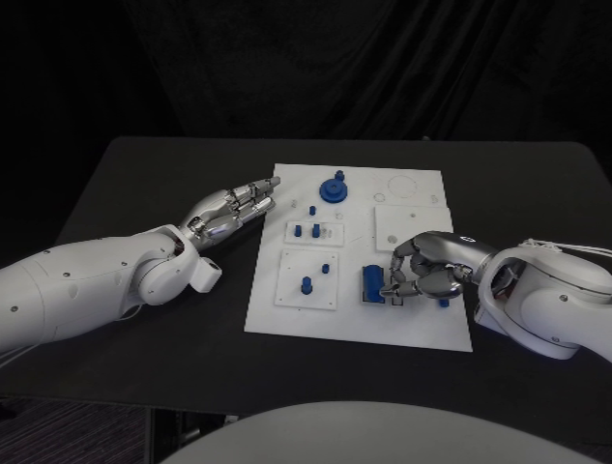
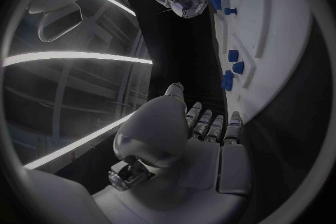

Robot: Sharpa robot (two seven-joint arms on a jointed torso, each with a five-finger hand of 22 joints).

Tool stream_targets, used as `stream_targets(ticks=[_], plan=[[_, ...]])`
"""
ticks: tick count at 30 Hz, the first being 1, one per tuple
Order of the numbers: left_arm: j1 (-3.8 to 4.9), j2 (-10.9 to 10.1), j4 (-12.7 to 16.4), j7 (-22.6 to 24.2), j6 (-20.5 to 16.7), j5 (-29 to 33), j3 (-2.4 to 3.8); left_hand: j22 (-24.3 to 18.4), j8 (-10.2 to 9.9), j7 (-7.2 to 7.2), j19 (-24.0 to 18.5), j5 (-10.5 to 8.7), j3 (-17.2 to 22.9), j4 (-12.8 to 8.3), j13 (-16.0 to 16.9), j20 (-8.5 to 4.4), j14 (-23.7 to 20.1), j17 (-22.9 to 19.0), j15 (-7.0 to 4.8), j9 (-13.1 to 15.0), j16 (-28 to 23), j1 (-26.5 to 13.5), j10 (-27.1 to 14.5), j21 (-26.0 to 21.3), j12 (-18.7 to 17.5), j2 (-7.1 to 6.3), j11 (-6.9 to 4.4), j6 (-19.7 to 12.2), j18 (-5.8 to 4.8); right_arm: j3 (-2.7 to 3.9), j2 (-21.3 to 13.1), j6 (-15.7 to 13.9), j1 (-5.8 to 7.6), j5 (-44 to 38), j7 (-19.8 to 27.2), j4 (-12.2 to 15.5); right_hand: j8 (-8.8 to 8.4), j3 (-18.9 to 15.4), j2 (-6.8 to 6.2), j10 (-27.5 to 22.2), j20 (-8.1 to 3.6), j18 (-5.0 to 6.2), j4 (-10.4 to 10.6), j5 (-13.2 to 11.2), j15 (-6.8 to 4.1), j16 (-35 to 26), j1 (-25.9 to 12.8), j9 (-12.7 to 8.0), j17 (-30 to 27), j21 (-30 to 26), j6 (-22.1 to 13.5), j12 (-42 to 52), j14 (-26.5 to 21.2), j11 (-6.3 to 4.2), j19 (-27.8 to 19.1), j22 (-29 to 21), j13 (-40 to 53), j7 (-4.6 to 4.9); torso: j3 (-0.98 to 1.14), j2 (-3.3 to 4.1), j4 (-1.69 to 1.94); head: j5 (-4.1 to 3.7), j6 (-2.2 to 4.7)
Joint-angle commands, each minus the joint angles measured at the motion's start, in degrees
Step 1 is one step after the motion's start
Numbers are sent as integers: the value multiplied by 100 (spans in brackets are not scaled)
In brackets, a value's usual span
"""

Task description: Assemble the parts on the task board

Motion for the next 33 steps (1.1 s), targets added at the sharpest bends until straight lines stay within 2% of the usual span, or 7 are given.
stream_targets(ticks=[1, 8, 22, 24, 27, 28, 33], plan=[[-15, -1, 4, 65, 76, -1, 4, 5, 19, 40, 11, 1, 30, 15, 2, 35, -3, -10, 4, 5, -21, -7, -6, 39, -8, 25, -23, -17, -91, 1, 33, 52, -20, -63, -83, -18, -25, 18, 8, 587, -30, 31, -49, 24, -50, 34, 89, -1, 1509, -32, -34, 15, 604, -42, 198, 1226, 1509, 1, -1, 1, 2, 2, 0], [-15, -3, 7, 54, 83, -1, 4, 5, 20, 48, 12, 2, 31, 14, 3, 34, -3, -10, 1, 5, -21, -6, -3, 40, -4, 26, -19, -16, -88, 1, 92, 44, -28, -63, -60, -76, 32, 33, 36, 587, -30, 30, -59, 26, -51, 34, 133, 21, 1509, -30, 29, 15, 604, -44, 200, 1227, 1509, -1, -1, 4, -2, 18, 0], [-17, 6, 0, 41, 100, -1, 4, 7, 24, 60, 15, 5, 33, 11, 5, 34, -3, -10, -1, 6, -21, -4, 2, 42, 3, 26, -12, -6, -85, 1, 134, 77, -62, -63, -8, -108, 0, -5, 43, 587, -31, 36, 9, 15, -51, 34, 70, -5, 1509, -58, 22, 15, 604, -44, 186, 1219, 1509, 0, -4, 4, 6, 14, 0], [-17, 5, 1, 41, 101, -1, 4, 8, 26, 68, 16, 8, 36, 8, 5, 34, -3, -10, -6, 7, -21, 0, 7, 43, 9, 27, 6, -1, -80, 1, 130, 60, -64, -63, 4, -103, -19, -29, 35, 587, -30, 37, 56, 15, -51, 34, 29, -21, 1509, -63, 15, 15, 604, -44, 184, 1218, 1509, 0, -5, 2, -2, 22, 0], [-18, -1, 4, 42, 99, -1, 4, 8, 26, 68, 16, 8, 36, 8, 5, 34, -3, -10, -6, 7, -21, 0, 7, 43, 9, 27, 6, -1, -80, 1, 85, -46, -66, -63, 31, -54, -56, -93, -1, 587, -29, 38, 249, 20, -50, 34, -118, -66, 1509, -71, 27, 15, 604, -44, 182, 1216, 1509, -1, -4, 4, -7, 30, 0], [-18, -3, 3, 42, 99, -1, 4, 8, 26, 68, 16, 8, 36, 8, 5, 34, -3, -10, -6, 7, -21, 0, 7, 43, 9, 27, 6, -1, -80, 1, 58, -86, -66, -63, 36, -19, -141, -212, 75, 587, -44, 40, 266, -1172, -56, 34, -549, -153, 1509, -78, 37, 15, 604, -49, 178, 1215, 1509, -7, -3, 5, -7, 34, 0], [-19, -15, 3, 51, 86, -1, 4, 9, 27, 69, 17, 11, 38, 6, 6, 34, -3, -10, -7, 7, -21, 3, 9, 44, 12, 28, 13, 3, -79, 2, -129, -275, -62, -63, 20, 194, -242, -192, 48, 587, -33, 30, 350, -1340, -50, 34, -749, -296, 1509, -38, 102, 15, 604, -41, 202, 1228, 1509, 3, 0, 1, -1, 24, 0]])
